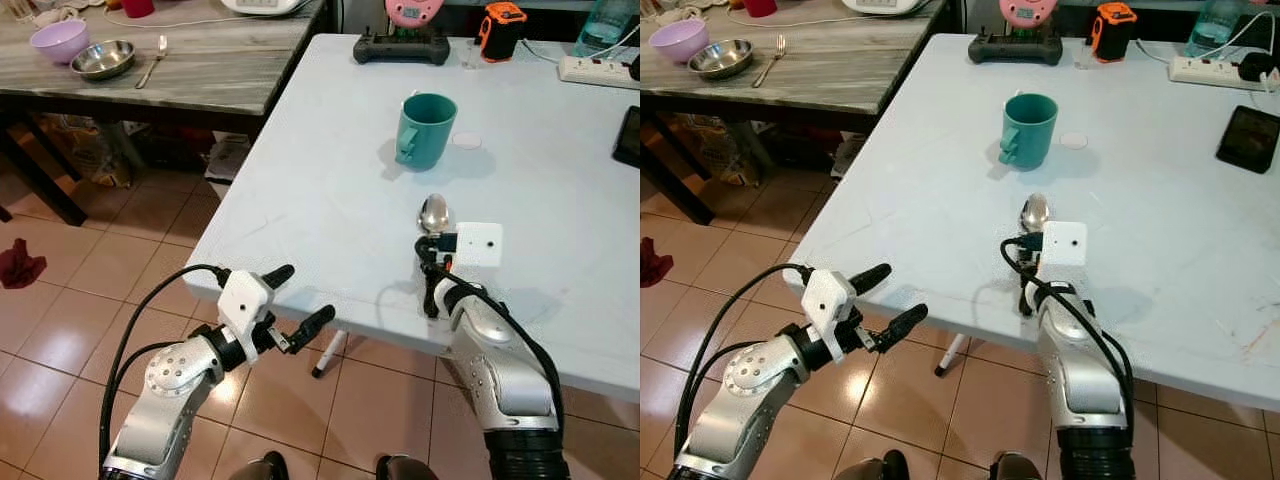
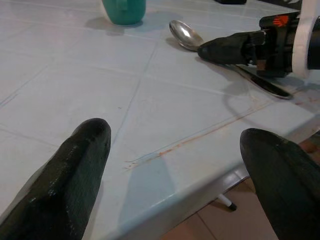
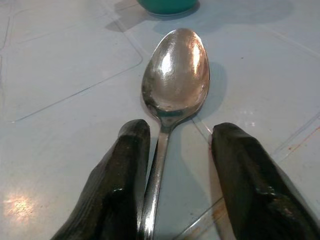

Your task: Setting the table

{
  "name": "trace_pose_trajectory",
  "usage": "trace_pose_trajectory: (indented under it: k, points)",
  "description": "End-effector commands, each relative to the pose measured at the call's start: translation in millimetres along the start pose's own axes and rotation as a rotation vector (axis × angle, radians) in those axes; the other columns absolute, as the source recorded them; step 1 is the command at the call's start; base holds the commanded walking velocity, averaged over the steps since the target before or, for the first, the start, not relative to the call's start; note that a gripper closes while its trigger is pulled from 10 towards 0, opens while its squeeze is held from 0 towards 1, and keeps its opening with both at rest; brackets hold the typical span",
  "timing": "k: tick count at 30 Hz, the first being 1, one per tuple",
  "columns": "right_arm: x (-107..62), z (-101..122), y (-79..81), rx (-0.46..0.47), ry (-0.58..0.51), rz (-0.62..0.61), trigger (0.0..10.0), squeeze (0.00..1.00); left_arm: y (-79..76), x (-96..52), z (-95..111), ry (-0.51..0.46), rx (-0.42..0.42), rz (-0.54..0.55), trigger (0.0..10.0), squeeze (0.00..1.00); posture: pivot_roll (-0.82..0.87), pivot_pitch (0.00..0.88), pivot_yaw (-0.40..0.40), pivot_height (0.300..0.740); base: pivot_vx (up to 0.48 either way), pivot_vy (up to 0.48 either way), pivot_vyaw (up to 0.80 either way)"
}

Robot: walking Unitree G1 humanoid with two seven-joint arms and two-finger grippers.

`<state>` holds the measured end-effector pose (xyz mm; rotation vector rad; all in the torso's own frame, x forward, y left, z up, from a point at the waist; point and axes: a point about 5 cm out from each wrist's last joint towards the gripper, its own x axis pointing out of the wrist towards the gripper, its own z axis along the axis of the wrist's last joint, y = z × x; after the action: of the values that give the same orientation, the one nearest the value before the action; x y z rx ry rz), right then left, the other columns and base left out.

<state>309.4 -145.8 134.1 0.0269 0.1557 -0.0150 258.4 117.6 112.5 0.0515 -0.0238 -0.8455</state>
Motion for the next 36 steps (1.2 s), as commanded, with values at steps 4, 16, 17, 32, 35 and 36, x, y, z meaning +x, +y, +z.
trace_pose_trajectory:
  k: [4, 16, 17, 32, 35, 36]
  points:
    - [0.2, -26, -3.4, 0.020, 0.149, -0.010, 0.0, 0.00, -0.5, -1.4, 5, -0.015, 0.021, -0.023, 10.0, 0.00, -0.14, 0.191, 0.095, 0.740, 0.000, 0.000, 0.00]
    - [-1.3, -36, -7.5, 0.070, 0.193, -0.039, 0.0, 0.00, -3.0, -2.4, 5, -0.008, 0.015, -0.075, 10.0, 0.00, -0.14, 0.194, 0.105, 0.740, 0.000, 0.000, 0.00]
    - [-1.3, -36, -7.5, 0.070, 0.193, -0.039, 0.0, 0.00, -3.0, -2.4, 5, -0.008, 0.015, -0.075, 10.0, 0.00, -0.14, 0.194, 0.105, 0.740, 0.000, 0.000, 0.00]
    - [-0.9, -41, -7.2, 0.094, 0.214, -0.047, 0.0, 0.00, -1.7, -2.5, 9, -0.028, 0.019, -0.079, 10.0, 0.00, -0.13, 0.191, 0.106, 0.740, 0.000, 0.000, 0.00]
    - [-0.9, -41, -6.4, 0.101, 0.217, -0.045, 0.0, 0.00, -1.8, -2.2, 10, -0.038, 0.005, -0.074, 10.0, 0.00, -0.13, 0.193, 0.105, 0.740, 0.000, 0.000, 0.00]
    - [-0.9, -41, -6.3, 0.102, 0.217, -0.045, 0.0, 0.00, -1.8, -2.3, 10, -0.039, 0.006, -0.074, 10.0, 0.00, -0.13, 0.193, 0.105, 0.740, 0.000, 0.000, 0.00]
